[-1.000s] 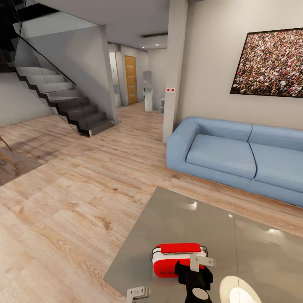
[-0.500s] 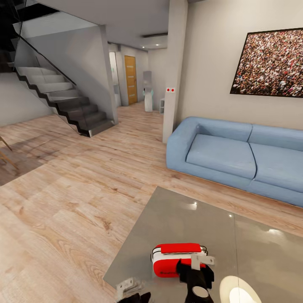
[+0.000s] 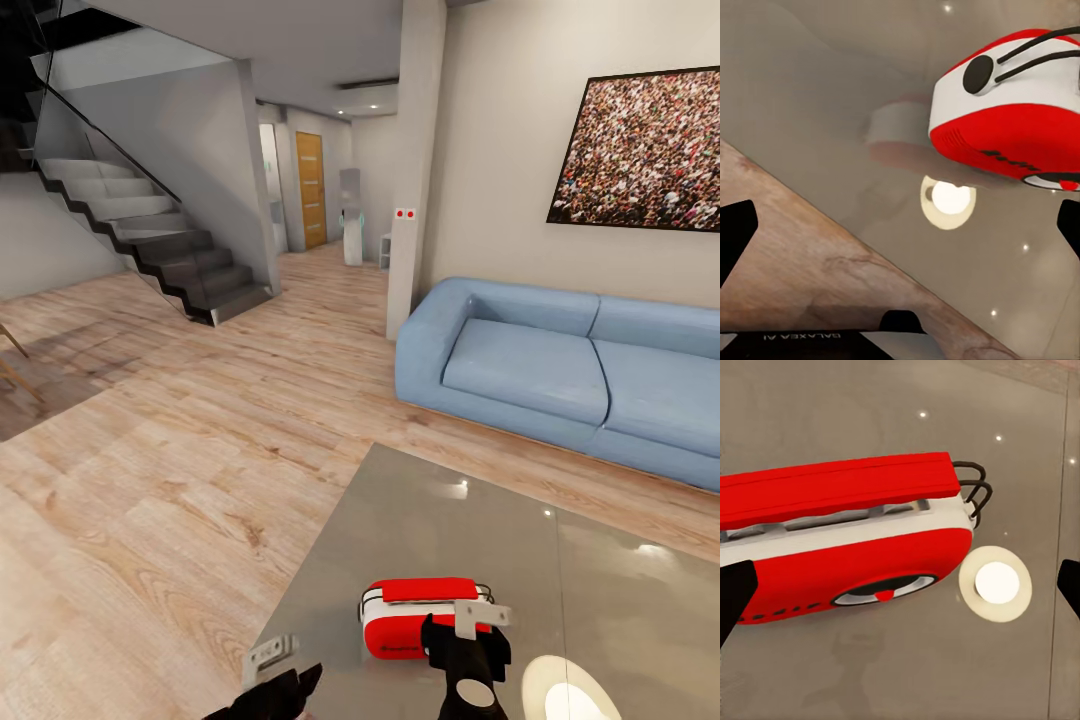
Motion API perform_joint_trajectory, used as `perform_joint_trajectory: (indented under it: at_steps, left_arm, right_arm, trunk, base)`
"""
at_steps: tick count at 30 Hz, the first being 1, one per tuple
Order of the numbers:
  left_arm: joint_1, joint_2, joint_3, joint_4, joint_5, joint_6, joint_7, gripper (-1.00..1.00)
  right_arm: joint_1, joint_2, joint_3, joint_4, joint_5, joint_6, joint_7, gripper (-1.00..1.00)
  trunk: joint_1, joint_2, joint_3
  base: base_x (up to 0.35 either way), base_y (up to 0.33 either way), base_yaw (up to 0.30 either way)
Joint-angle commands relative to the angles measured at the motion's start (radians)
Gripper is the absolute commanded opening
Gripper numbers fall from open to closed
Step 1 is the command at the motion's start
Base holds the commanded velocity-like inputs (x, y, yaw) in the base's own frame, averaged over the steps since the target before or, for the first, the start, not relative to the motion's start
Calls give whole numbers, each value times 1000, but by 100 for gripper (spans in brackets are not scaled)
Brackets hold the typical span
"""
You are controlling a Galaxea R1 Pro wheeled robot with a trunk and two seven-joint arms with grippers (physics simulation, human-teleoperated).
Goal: Turn on the radio receiver that's on the table in the living room.
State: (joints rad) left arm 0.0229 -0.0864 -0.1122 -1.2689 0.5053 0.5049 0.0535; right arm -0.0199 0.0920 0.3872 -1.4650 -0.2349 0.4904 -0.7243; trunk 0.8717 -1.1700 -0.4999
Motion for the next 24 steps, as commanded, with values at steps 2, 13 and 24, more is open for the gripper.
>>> perform_joint_trajectory:
  at_steps: [2, 13, 24]
  left_arm:
    - [0, 0, -1, -1, 0, 1, 3, 100]
    - [18, -1, -2, -46, 7, -3, 131, 100]
    - [18, -2, -1, -46, 7, 1, 134, 100]
  right_arm:
    - [0, 0, 0, 1, -1, -1, 0, 100]
    - [-9, 0, -1, 1, 69, 66, -56, 100]
    - [-16, 5, 47, 2, 479, 293, -92, 100]
  trunk:
    - [0, 0, 0]
    - [0, 0, 0]
    - [0, 0, 0]
  base:
    - [0, 0, 0]
    - [0, 0, 0]
    - [0, 0, 0]
